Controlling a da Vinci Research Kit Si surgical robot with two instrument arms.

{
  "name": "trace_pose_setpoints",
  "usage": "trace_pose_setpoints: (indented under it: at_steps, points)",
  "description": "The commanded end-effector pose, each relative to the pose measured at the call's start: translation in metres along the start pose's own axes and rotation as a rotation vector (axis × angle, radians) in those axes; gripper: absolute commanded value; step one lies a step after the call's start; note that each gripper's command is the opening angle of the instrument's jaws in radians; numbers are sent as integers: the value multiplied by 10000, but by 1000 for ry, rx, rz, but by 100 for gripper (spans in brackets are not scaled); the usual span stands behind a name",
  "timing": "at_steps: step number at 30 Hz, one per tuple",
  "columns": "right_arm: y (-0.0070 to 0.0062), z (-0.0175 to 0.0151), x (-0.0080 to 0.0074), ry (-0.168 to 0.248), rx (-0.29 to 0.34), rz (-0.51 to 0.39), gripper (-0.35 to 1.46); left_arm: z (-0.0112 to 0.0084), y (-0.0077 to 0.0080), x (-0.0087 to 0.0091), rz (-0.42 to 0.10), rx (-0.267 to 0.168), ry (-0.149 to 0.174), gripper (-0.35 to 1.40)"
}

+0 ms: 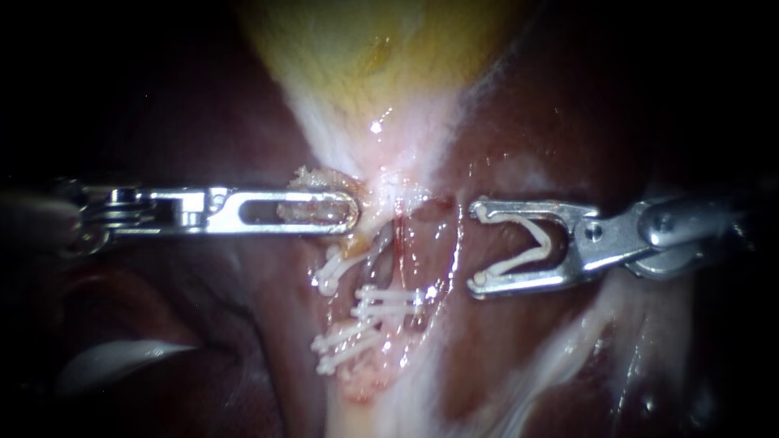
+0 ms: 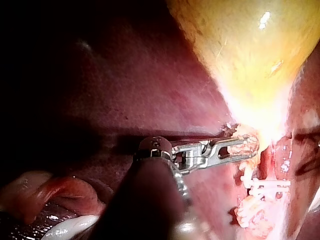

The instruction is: Clipping third clip right tube

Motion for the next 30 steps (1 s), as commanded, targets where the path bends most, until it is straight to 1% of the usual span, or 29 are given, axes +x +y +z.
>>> trace_pose_setpoints:
  at_steps: [1, 3, 5, 6, 8, 9, 11, 13, 15, 17, 21, 25, 30]
  points:
    - [-1, 0, 0, 0, 0, 1, 50, -2, -2, 0, 0, 0, 0, -35]
    - [-1, 0, 0, 0, 0, 1, 50, -6, -6, -3, -3, 2, 3, -35]
    - [-1, 0, 0, 0, 0, 1, 50, -17, -14, -9, -9, 6, 11, -35]
    - [-1, 0, 0, 0, 0, 1, 50, -23, -19, -12, -12, 4, 10, -35]
    - [-1, 1, -1, 0, 0, 1, 50, -38, -30, -20, -20, -4, 3, -35]
    - [-1, 1, -1, 1, 0, 0, 50, -45, -36, -23, -29, -3, -4, -35]
    - [-2, 1, -1, 1, 0, 0, 50, -60, -48, -30, -25, 3, -21, -35]
    - [-2, 1, 0, 1, 0, 0, 50, -70, -57, -33, -19, 8, -29, -35]
    - [-2, 1, 0, 1, 0, 0, 50, -78, -68, -34, -24, 17, -36, -35]
    - [-2, 2, 0, -1, -3, 0, 50, -81, -76, -33, -21, 19, -41, -35]
    - [-1, 8, 0, -1, -7, -5, 50, -79, -84, -28, -16, 13, -48, -35]
    - [1, 23, -2, 0, -13, 71, 50, -77, -84, -27, -16, 14, -47, -35]
    - [10, 51, -13, -1, -21, 144, 50, -76, -85, -25, -15, 17, -44, -35]
